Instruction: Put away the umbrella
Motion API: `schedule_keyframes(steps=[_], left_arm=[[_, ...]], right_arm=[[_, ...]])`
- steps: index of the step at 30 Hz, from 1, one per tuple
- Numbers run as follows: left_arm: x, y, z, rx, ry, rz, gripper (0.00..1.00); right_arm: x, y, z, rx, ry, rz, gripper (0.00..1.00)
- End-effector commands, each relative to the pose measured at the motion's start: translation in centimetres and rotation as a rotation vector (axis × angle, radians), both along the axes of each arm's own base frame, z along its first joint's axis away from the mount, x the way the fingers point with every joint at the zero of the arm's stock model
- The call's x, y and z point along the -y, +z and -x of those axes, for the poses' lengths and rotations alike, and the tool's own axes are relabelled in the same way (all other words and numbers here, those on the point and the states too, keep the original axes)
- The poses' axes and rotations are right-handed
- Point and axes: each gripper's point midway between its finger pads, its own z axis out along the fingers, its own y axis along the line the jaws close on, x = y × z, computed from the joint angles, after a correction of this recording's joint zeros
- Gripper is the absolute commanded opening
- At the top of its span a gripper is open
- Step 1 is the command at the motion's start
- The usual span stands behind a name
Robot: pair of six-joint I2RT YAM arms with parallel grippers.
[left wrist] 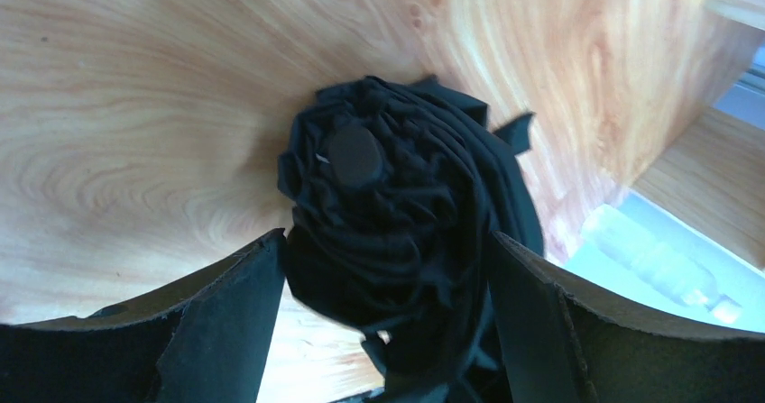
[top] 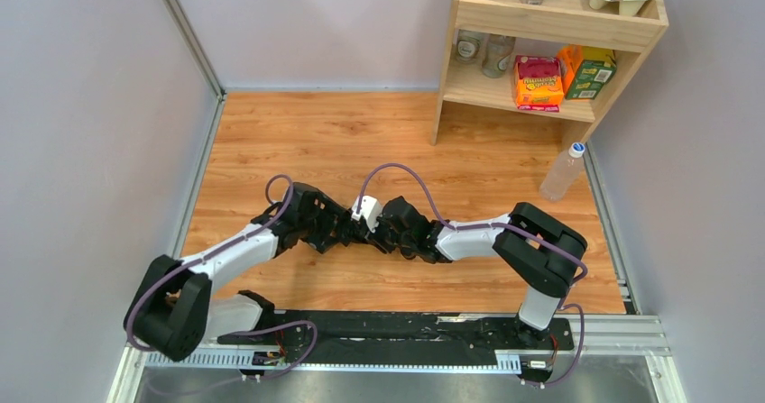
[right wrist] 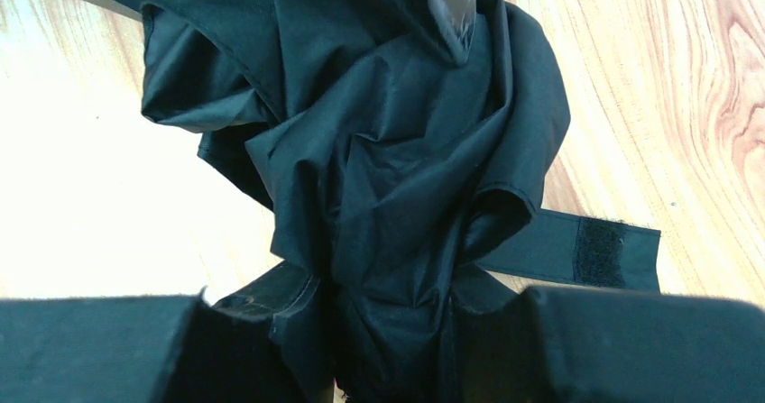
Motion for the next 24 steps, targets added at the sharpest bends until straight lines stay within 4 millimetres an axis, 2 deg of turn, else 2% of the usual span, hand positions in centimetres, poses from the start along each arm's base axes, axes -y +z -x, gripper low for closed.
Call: schedule_keyframes(steps=[1,4,6,7,8,10,11,12,13,14,15,17,19,20,22,24], left_arm=[[0.7,-1.4,-1.1,-0.021,-0.044,-0.032,0.87],[0.0,-3.4,-0.8,-0.079,-0.04,-0.097,0.84],[-0.4,-4.7,-0.5,-0.1,-0.036,-0.122,0.78],[-0.4,-5.3,-0.6,-0.096,-0.039,-0.126,0.69],[-0.5,-5.6,-0.5,-0.103,-0.037,-0.143,0.65],[-0.5,-6.4,0.1,-0.133,-0.051,-0.16,0.43],[-0.6,-6.9,0.5,-0.155,-0.049,-0.168,0.38],[-0.5,-7.2,0.8,-0.163,-0.055,-0.168,0.28],[-0.7,-7.8,1.3,-0.185,-0.057,-0.179,0.23],[-0.6,-8.0,1.7,-0.195,-0.066,-0.184,0.11],[-0.7,-8.5,2.1,-0.218,-0.073,-0.194,0.04],[-0.9,-9.2,2.9,-0.248,-0.097,-0.228,0.0],[-1.4,-9.8,3.9,-0.281,-0.104,-0.247,0.0],[-1.6,-10.0,4.4,-0.289,-0.106,-0.252,0.0],[-2.4,-10.6,5.7,-0.32,-0.1,-0.279,0.0],[-2.7,-10.6,6.3,-0.324,-0.109,-0.294,0.0]], right_arm=[[3.2,-5.3,4.5,-0.198,0.043,0.168,0.0],[3.1,-5.2,4.5,-0.186,0.046,0.171,0.0],[2.9,-5.1,4.4,-0.172,0.047,0.178,0.0],[2.8,-5.3,4.5,-0.169,0.049,0.185,0.0],[2.7,-5.4,4.6,-0.168,0.051,0.191,0.0],[2.5,-5.6,4.8,-0.166,0.057,0.198,0.0],[2.4,-5.5,4.8,-0.164,0.057,0.198,0.0],[2.3,-5.4,4.9,-0.168,0.058,0.194,0.0],[2.1,-5.3,5.1,-0.171,0.064,0.187,0.0],[1.9,-5.1,5.1,-0.175,0.065,0.184,0.0],[1.9,-5.1,5.2,-0.186,0.059,0.187,0.02],[1.8,-4.4,5.1,-0.191,0.042,0.181,0.11],[1.9,-3.6,4.9,-0.191,0.02,0.18,0.26],[2.0,-3.2,4.6,-0.188,-0.004,0.184,0.39],[2.2,-2.6,4.3,-0.186,-0.035,0.178,0.58],[2.5,-1.9,4.3,-0.192,-0.064,0.175,0.7]])
